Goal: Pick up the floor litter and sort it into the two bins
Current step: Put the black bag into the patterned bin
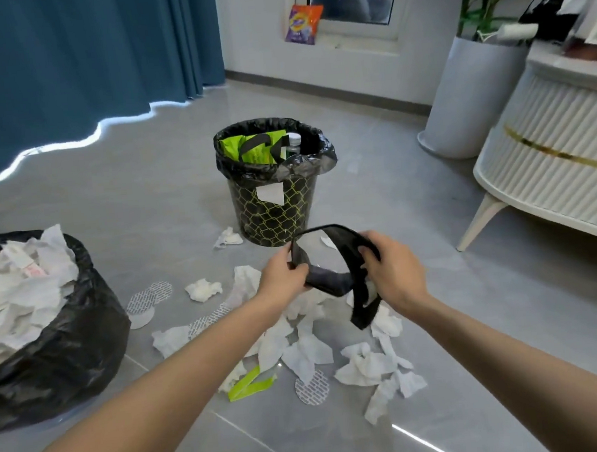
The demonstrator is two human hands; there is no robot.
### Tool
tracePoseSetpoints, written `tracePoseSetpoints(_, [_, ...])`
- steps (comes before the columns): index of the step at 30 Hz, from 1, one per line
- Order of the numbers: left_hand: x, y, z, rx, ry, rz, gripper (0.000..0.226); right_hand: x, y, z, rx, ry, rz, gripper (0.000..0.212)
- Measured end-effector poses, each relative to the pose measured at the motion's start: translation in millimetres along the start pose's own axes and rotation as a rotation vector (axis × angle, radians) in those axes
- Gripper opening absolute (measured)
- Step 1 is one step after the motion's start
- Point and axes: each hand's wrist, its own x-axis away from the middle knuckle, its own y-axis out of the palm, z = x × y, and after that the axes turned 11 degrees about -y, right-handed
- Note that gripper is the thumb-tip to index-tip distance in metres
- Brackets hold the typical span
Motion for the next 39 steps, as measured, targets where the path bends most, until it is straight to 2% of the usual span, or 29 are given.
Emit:
tracePoseSetpoints(4, [11, -34, 24, 0.251, -0.078, 0.009, 0.038, -23, 15, -29, -0.141, -0.179, -0.042, 0.028])
tracePoseSetpoints(6, [17, -53, 30, 0.357, -0.079, 0.02, 0.038, -28, 22, -44, -0.187, -0.217, -0.133, 0.035])
tracePoseSetpoints(10, [26, -87, 36, 0.454, -0.039, 0.04, 0.038, -28, 29, -70, -0.174, -0.342, -0.348, 0.061])
tracePoseSetpoints(12, [27, -98, 40, 0.446, -0.017, 0.062, 0.035, -29, 34, -72, -0.142, -0.422, -0.377, 0.071])
tracePoseSetpoints(14, [27, -109, 47, 0.406, 0.013, 0.083, 0.034, -33, 38, -75, -0.155, -0.447, -0.321, 0.067])
tracePoseSetpoints(18, [30, -122, 80, 0.342, 0.072, 0.072, 0.032, -54, 21, -93, -0.307, -0.4, -0.087, 0.054])
tracePoseSetpoints(20, [31, -123, 102, 0.344, 0.09, 0.081, 0.035, -68, 10, -98, -0.352, -0.393, -0.086, 0.06])
tracePoseSetpoints(22, [31, -120, 115, 0.369, 0.085, 0.072, 0.037, -75, 7, -96, -0.307, -0.386, -0.128, 0.07])
tracePoseSetpoints(24, [27, -123, 143, 0.38, 0.085, 0.065, 0.039, -97, 0, -97, -0.225, -0.375, -0.1, 0.073])
tracePoseSetpoints(28, [18, -124, 182, 0.402, 0.078, 0.04, 0.042, -131, -15, -105, -0.051, -0.372, 0.06, 0.051])
tracePoseSetpoints(32, [7, -134, 216, 0.385, 0.069, -0.045, 0.05, -175, -21, -111, 0.041, -0.401, 0.065, 0.026])
tracePoseSetpoints(36, [-2, -148, 233, 0.267, 0.043, -0.009, 0.056, -232, -26, -112, -0.039, -0.218, 0.059, 0.022])
tracePoseSetpoints(39, [0, -156, 240, 0.216, 0.005, 0.043, 0.05, -273, -34, -109, 0.026, -0.219, 0.0, 0.024])
